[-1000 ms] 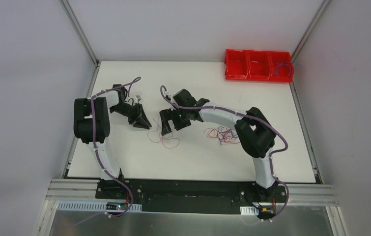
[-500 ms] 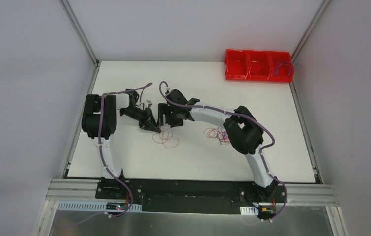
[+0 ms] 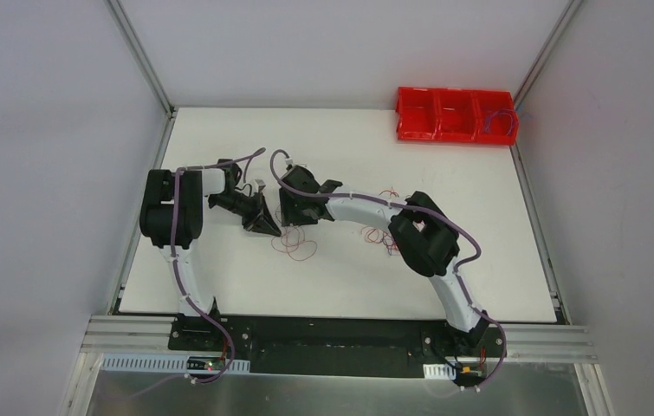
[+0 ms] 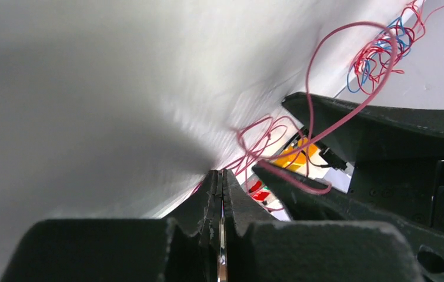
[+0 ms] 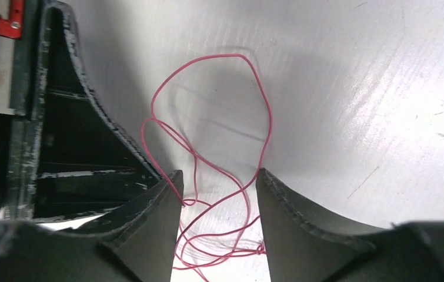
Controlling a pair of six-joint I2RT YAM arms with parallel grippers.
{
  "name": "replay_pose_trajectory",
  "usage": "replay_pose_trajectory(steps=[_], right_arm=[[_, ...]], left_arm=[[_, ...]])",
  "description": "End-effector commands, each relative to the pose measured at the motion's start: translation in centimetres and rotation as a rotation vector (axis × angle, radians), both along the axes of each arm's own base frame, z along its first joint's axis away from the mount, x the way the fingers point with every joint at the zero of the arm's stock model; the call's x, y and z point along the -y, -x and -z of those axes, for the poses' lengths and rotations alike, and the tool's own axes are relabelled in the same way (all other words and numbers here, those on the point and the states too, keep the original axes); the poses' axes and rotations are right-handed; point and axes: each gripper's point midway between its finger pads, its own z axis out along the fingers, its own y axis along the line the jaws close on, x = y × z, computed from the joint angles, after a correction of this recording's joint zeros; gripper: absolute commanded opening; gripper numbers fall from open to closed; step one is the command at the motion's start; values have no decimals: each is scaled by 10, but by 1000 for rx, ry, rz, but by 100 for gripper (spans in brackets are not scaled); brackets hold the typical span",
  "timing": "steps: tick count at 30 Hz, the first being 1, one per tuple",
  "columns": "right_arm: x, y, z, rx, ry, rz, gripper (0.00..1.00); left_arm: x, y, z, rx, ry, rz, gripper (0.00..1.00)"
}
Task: Untangle the cables
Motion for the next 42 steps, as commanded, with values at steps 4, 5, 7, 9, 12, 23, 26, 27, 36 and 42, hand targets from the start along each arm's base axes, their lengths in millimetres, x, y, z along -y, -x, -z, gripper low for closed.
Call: replay_pose_trajectory(steps=[4,5,7,9,12,23,26,27,36,42], right_arm=[[25,7,17,53,199,-53,52],[24,8,18,57,205,-62,52],[25,9,21,66,226,-73,52],[25,10,22,74,242,-83,53],[20,12,19,92,239,-94,60],[22,15,34,212,431,-212,60],[26,12,38,225,479,-253,57],[28,15,40,215,495,-270,56],[59,39,57,-6,468,-402,0],[74,-16,-26,161,348,-383,0]], left_arm=[[-24,3,-11,32,-48,-59,0],[-26,3,-12,31,-38,-70,0],[-32,2,-13,31,-35,-94,0],[-41,-1,-16,39,-40,-124,0],[-56,-7,-19,50,-45,-177,0],[-102,-21,-39,89,-34,-354,0],[-109,-23,-46,99,-32,-389,0],[-111,-24,-48,103,-30,-398,0],[-118,-22,-59,148,-27,-420,0],[-112,-23,-69,169,23,-405,0]])
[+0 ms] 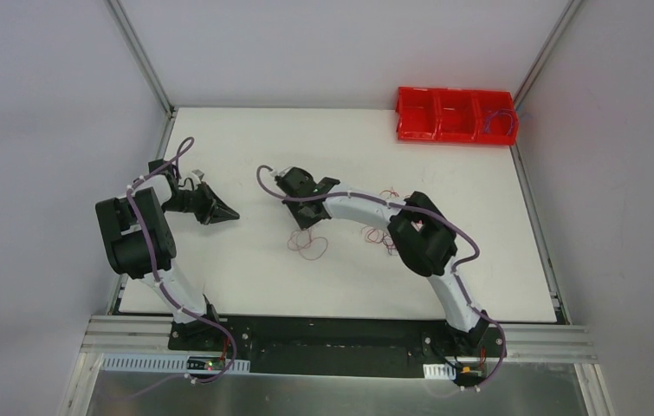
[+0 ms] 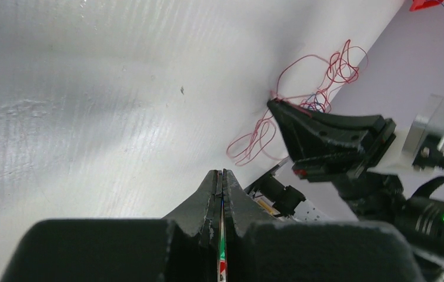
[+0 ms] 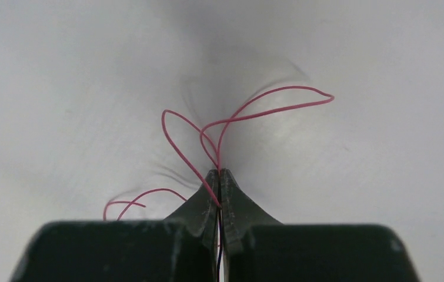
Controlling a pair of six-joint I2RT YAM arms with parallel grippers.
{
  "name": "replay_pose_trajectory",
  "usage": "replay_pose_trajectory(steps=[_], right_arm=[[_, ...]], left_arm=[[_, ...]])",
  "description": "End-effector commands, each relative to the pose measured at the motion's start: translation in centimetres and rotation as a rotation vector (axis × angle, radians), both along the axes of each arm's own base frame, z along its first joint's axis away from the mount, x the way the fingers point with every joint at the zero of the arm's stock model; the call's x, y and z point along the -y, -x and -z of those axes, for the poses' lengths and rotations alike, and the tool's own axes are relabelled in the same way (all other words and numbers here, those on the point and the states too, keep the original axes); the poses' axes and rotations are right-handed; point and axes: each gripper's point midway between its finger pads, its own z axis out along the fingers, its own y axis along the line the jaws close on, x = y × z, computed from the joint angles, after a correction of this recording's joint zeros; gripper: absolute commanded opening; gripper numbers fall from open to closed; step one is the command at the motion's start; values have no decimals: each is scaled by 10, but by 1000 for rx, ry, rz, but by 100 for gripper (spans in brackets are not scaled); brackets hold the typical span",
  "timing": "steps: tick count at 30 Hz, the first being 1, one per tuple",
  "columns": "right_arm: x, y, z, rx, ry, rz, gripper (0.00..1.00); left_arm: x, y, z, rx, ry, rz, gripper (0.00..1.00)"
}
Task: Untangle the cables
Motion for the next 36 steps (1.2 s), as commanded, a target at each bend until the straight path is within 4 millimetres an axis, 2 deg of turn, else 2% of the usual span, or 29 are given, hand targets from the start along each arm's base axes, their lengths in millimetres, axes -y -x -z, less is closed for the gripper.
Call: replay_pose_trajectory(steps=[1,5,7,14,17,21,24,28,32,36], right_arm=[[50,-26,-45,25,30,-22,0],[75,-79,-115,162,-63,30,0],[94,-106,-141,212,-82,74,0],[171,-202,-220,388,-132,258,0],[201,-241,-241,483,-139,322,0],[237,-291,-255,629,-143,398,0],[261,-328,-257,766,-129,463,0],[283,-373,-265,957,-139,520,0],[300,-403,-264,1060,-127,572,0],[311,-420,-252,1124,-119,587,0]], left_arm=[[8,2,-20,56,50,18,0],[12,5,-26,81,53,37,0],[14,6,-28,92,53,44,0],[25,3,-42,135,82,79,0],[29,2,-49,160,91,98,0],[35,-3,-59,199,84,124,0],[37,-9,-67,222,80,137,0],[37,-17,-73,237,79,137,0],[37,-21,-71,207,106,123,0],[38,-24,-67,175,129,113,0]])
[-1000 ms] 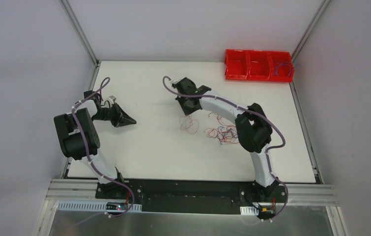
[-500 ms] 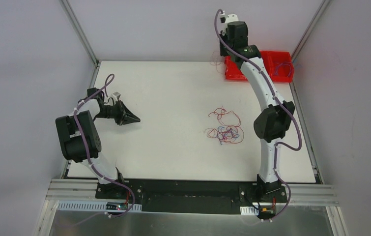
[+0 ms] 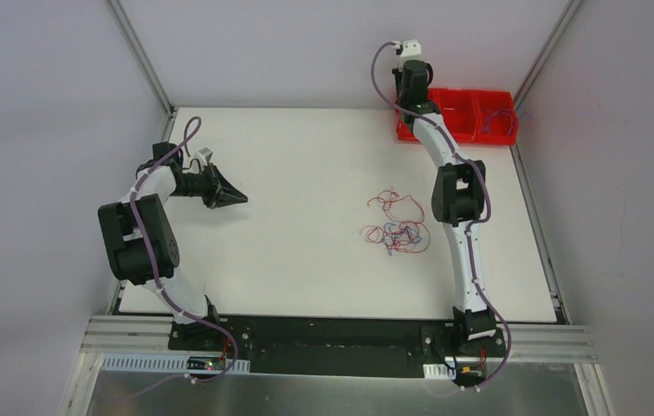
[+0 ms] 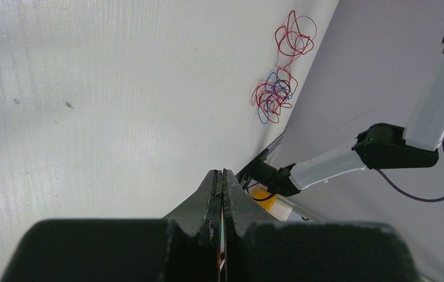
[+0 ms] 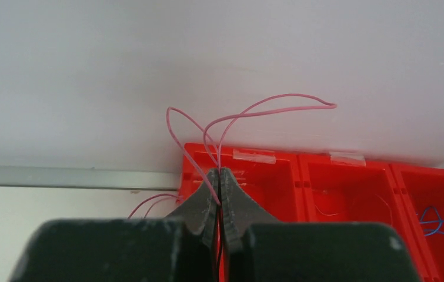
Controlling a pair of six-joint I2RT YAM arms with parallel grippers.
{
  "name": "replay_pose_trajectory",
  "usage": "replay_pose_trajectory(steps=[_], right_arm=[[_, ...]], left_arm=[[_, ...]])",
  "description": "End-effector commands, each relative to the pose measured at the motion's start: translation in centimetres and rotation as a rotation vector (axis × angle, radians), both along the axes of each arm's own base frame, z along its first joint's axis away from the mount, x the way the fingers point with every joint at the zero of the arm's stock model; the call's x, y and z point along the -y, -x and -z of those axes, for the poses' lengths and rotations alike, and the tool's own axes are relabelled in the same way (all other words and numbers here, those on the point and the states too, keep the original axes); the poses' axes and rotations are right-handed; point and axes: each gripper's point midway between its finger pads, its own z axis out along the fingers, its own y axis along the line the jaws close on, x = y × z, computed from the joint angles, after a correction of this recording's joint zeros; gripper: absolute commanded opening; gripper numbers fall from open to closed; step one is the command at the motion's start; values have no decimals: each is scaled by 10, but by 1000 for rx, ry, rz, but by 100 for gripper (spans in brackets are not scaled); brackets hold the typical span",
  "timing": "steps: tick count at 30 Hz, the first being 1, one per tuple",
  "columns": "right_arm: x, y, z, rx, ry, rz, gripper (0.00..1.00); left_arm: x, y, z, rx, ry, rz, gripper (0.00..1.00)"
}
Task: Untangle the cables
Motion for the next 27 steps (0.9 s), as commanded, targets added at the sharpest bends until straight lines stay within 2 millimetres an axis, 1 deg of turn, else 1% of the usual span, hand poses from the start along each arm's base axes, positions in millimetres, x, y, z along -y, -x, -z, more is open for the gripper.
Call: replay_pose_trajectory(steps=[1,3,7,11,15,19,21,24,25,27], right_arm=[[20,-19,-70,271,0,62,0],[29,-23,-62,274,2,76,0],[50,-29,-52,274,5,104,0],[66,-32,-43,261,11,122,0],[72,-32,-23,225,30,123,0],[73,-33,-11,200,20,115,0],[71,-33,-8,194,12,112,1],[70,-32,-8,187,5,110,8],[71,-31,-9,187,4,113,12],[71,-30,-14,191,2,114,28]], left_arm=[[4,-7,-8,-8,46,8,0],[4,-8,-6,-11,47,9,0],[4,-10,-2,-35,59,3,0],[4,-13,0,-48,65,1,0],[4,-17,-1,-47,65,1,0],[5,-18,0,-48,64,1,0],[5,-18,0,-47,64,1,0],[5,-19,-1,-48,65,0,0],[5,-19,-1,-47,66,1,0],[5,-19,-2,-44,65,1,0]])
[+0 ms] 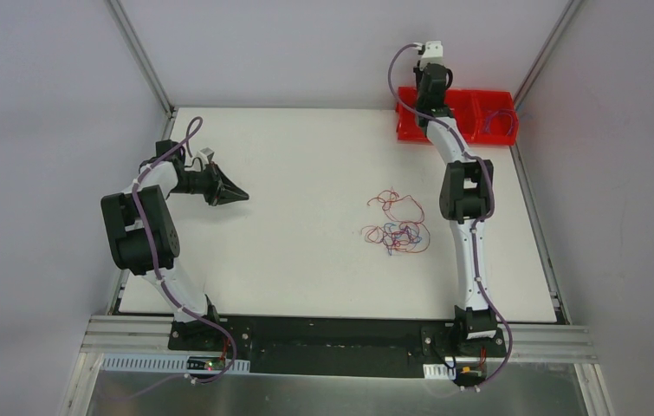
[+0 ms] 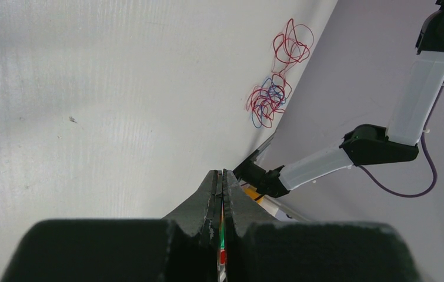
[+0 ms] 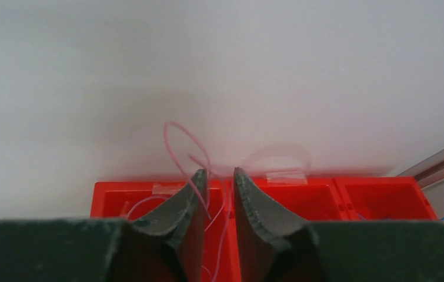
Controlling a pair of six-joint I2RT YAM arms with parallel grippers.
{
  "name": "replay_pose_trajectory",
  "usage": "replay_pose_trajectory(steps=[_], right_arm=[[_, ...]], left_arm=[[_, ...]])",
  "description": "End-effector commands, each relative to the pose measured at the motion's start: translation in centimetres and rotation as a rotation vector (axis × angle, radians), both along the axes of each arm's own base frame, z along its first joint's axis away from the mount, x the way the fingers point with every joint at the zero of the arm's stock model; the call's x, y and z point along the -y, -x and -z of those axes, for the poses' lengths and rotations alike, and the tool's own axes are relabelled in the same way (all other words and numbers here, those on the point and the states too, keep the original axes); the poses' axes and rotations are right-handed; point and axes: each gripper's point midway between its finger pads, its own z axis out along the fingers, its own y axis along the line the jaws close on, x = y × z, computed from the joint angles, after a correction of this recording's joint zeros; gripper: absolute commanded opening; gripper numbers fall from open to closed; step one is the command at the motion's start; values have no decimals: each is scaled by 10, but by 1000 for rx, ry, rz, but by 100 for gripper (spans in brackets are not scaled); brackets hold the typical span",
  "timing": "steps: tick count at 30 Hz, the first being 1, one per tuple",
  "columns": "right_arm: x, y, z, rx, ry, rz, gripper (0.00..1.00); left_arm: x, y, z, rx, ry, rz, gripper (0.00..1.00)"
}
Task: Untangle the cables
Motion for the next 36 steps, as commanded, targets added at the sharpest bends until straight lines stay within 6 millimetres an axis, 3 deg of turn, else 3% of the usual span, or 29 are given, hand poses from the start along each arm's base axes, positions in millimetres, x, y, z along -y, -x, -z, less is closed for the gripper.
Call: replay_pose_trajectory(steps=[1,4,10,13,19,25,30,36], right_arm=[[-3,2,-25,55,-21,-3,33],[-3,7,-35,61,-27,1,50],[-7,28,-59,44,-57,-7,63],[-22,53,-83,22,-69,-70,76],[-57,116,-112,-147,-107,-222,91],[-81,222,-91,-550,-225,-400,96],[-86,319,-42,-916,-337,-422,96],[-76,393,23,-1129,-350,-417,91]], left_arm=[[5,-5,-11,19,31,14,0],[5,-5,-13,22,32,13,0],[5,-1,-19,51,19,18,0],[6,2,-22,66,7,21,3],[13,6,-37,146,-34,61,15],[41,15,-54,243,-83,160,36],[90,31,-57,332,-144,341,54],[171,38,-44,398,-144,575,53]])
